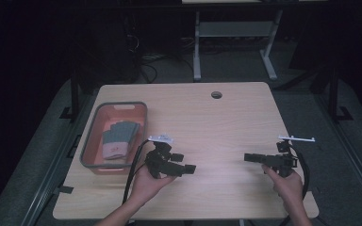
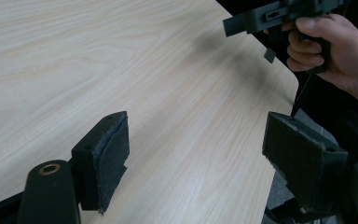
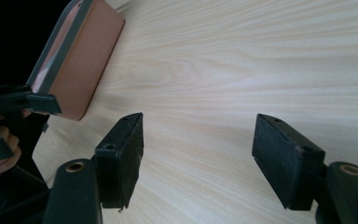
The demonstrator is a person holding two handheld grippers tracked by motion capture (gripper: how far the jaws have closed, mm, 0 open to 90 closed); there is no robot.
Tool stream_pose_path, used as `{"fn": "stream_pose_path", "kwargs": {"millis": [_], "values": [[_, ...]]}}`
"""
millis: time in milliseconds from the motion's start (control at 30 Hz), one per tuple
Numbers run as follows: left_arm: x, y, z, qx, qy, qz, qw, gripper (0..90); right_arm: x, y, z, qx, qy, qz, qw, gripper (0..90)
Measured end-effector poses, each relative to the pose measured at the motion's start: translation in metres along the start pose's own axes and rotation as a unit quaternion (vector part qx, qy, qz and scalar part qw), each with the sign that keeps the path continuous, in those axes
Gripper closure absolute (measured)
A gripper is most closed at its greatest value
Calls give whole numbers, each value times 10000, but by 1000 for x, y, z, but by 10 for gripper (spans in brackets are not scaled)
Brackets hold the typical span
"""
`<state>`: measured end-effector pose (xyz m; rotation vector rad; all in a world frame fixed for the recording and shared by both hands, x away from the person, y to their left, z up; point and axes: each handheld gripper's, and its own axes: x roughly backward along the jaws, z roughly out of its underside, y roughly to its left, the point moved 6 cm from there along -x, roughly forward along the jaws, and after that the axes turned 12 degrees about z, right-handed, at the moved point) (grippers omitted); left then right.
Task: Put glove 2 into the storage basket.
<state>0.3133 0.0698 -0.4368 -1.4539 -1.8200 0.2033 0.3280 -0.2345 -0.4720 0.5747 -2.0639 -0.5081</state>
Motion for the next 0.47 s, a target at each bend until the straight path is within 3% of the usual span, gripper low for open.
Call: {"fn": "stream_pose_path", "kwargs": {"millis": [267,333,467], "values": [[-3,-5,13,-103,6,-29,9999,231,3,1,13,85,-65,3,9999,316],[-3,-9,18,-75,-145,48,9999,231,3,-1,19,96,-65,28,9999,310],[-6,-16,30,-221,-213,72,9995,231,6,-3,31,176,-271,33,9995,304]]}}
